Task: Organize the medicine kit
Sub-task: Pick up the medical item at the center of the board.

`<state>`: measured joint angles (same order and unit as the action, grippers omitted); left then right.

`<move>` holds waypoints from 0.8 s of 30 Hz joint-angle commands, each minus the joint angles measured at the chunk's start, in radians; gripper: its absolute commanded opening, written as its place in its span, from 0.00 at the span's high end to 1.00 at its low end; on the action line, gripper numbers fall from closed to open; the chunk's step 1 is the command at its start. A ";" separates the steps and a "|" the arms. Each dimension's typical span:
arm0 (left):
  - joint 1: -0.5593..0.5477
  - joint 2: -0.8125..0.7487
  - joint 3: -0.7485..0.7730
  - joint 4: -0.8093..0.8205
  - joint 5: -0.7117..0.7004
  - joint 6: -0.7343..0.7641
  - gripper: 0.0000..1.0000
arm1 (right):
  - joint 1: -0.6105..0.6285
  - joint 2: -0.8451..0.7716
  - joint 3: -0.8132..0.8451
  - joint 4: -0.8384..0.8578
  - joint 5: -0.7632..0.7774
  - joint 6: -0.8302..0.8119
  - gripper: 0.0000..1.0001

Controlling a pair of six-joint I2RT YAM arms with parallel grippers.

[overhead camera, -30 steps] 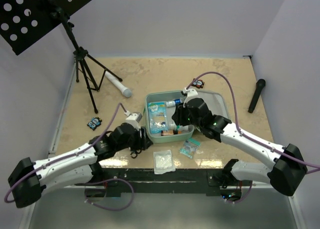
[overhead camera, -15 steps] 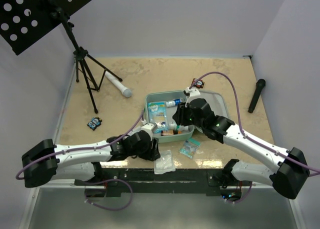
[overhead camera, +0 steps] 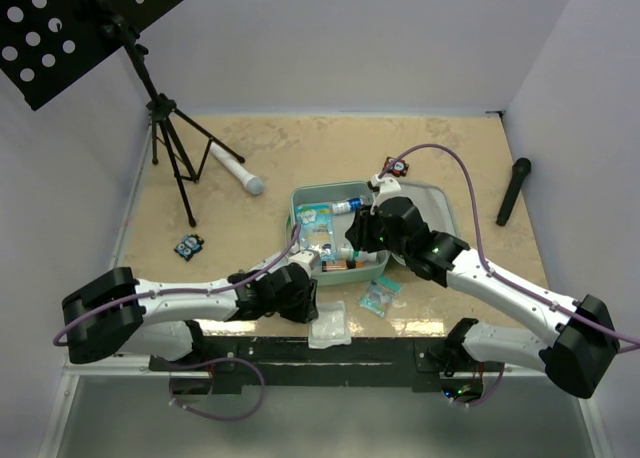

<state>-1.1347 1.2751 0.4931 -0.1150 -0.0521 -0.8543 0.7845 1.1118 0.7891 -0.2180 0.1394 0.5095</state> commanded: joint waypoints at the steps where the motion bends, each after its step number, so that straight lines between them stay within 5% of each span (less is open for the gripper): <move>1: -0.007 0.009 0.012 0.028 0.005 0.001 0.65 | 0.001 -0.010 0.009 0.012 0.022 0.003 0.60; 13: -0.007 -0.057 0.009 0.025 0.027 0.029 1.00 | 0.001 -0.012 0.024 0.002 0.026 0.001 0.60; 24: -0.004 -0.253 0.149 -0.193 -0.017 0.101 1.00 | -0.001 -0.009 0.079 -0.015 0.031 -0.008 0.60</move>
<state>-1.1351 1.0985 0.5404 -0.2234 -0.0345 -0.8001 0.7845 1.1122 0.8040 -0.2337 0.1440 0.5083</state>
